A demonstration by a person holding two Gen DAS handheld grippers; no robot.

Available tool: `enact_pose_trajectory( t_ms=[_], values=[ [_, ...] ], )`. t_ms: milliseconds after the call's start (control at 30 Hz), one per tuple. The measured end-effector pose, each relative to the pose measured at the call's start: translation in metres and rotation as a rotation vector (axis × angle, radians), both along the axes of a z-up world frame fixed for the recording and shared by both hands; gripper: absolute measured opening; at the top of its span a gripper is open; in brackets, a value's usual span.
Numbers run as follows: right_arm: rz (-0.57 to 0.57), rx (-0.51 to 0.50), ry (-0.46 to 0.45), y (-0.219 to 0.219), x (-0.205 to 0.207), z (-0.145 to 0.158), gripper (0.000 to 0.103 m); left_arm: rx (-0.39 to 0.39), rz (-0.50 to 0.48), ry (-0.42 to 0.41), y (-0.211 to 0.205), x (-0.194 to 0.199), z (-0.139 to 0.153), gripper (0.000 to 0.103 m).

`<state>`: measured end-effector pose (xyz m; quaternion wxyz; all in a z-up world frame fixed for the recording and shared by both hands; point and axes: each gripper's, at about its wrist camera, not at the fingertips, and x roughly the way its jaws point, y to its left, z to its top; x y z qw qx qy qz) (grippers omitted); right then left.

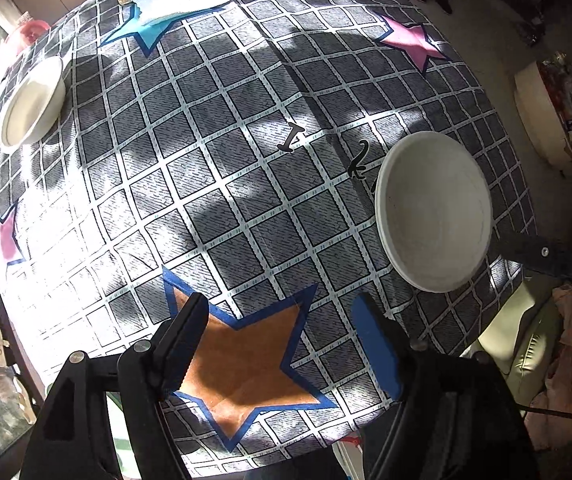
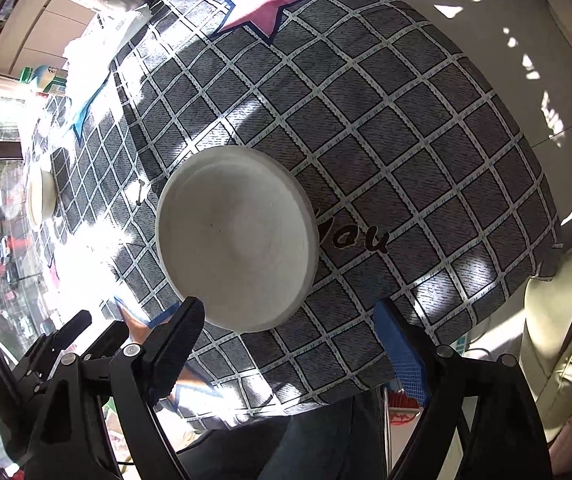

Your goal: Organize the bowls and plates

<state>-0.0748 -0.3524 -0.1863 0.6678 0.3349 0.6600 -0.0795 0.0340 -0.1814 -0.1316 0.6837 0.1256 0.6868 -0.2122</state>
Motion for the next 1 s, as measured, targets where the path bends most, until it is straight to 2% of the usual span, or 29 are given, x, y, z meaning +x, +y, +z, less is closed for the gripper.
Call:
enact_pose_trajectory(
  t_ms=[67,100,133,333,467,567,667,700,733,800,833,900,1000],
  values=[
    [0.01,-0.004,-0.014,0.008,0.001,0.01,0.088,-0.023,0.03,0.003,0.015,-0.004,0.006,0.078],
    [0.021,-0.003,-0.02,0.013,0.002,0.014,0.1,-0.035,0.043,0.001,0.021,-0.005,0.009,0.078],
    [0.03,-0.001,-0.035,0.019,0.004,0.021,0.103,-0.046,0.056,-0.004,0.027,-0.005,0.013,0.078],
    [0.107,-0.025,-0.157,0.055,0.032,0.069,0.103,-0.129,0.121,-0.077,0.054,0.011,0.052,0.078],
    [0.154,-0.109,-0.323,0.076,0.054,0.13,0.103,-0.202,0.185,-0.154,0.073,0.032,0.088,0.078],
    [0.166,-0.241,-0.492,0.092,0.061,0.184,0.103,-0.241,0.228,-0.22,0.092,0.048,0.114,0.079],
    [0.155,-0.367,-0.669,0.107,0.064,0.23,0.103,-0.241,0.279,-0.296,0.113,0.064,0.132,0.08],
    [0.175,-0.349,-0.72,0.112,0.069,0.235,0.103,-0.242,0.3,-0.311,0.12,0.07,0.135,0.08],
    [0.218,-0.27,-0.74,0.118,0.079,0.234,0.103,-0.246,0.32,-0.318,0.125,0.077,0.135,0.08],
    [0.325,-0.088,-0.625,0.131,0.108,0.216,0.103,-0.228,0.386,-0.316,0.141,0.093,0.13,0.08],
    [0.349,-0.06,-0.566,0.137,0.119,0.204,0.103,-0.218,0.408,-0.302,0.146,0.101,0.127,0.08],
    [0.399,-0.068,-0.482,0.155,0.138,0.182,0.103,-0.174,0.453,-0.279,0.16,0.117,0.118,0.08],
    [0.438,-0.032,-0.354,0.175,0.173,0.147,0.103,-0.084,0.485,-0.305,0.178,0.141,0.107,0.08]
  ],
)
